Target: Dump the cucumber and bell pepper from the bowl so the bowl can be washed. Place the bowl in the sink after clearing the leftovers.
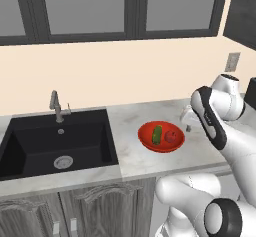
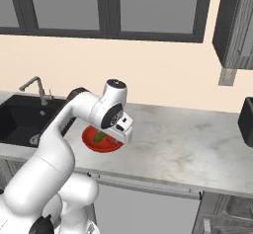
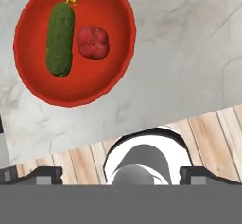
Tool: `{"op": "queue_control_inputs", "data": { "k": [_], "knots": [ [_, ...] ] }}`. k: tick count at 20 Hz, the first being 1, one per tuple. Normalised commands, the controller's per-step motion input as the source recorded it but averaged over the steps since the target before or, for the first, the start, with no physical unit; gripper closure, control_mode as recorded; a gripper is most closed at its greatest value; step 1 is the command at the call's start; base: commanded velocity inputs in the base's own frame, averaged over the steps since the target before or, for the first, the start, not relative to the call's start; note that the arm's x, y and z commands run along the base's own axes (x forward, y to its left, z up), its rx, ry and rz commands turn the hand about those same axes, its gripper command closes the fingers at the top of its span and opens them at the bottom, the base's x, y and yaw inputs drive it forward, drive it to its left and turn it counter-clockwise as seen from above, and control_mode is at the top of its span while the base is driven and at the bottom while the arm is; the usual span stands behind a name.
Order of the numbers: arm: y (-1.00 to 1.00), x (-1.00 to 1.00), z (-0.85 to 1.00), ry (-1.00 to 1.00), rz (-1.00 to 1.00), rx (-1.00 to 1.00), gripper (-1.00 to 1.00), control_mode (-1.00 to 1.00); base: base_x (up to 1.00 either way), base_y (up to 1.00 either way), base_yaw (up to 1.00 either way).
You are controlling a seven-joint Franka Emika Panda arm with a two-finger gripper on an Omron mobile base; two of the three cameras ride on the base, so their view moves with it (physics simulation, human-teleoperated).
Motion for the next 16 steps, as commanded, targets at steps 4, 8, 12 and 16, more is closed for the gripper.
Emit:
{"op": "queue_control_inputs", "data": {
  "k": [4, 8, 12, 16],
  "knots": [
    [0.41, 0.49, -0.65, 0.1, -0.12, 0.0, -1.0, -1.0, 0.0, 0.0, 0.0],
    [0.27, 0.31, -0.41, 0.02, -0.07, 0.0, -1.0, -1.0, 0.0, 0.0, 0.0],
    [0.15, 0.41, -0.39, 0.03, -0.04, 0.01, -1.0, -1.0, 0.0, 0.0, 0.0],
    [-0.31, 0.0, -0.54, 0.01, -0.06, 0.08, -1.0, -1.0, 0.0, 0.0, 0.0]
  ]
}}
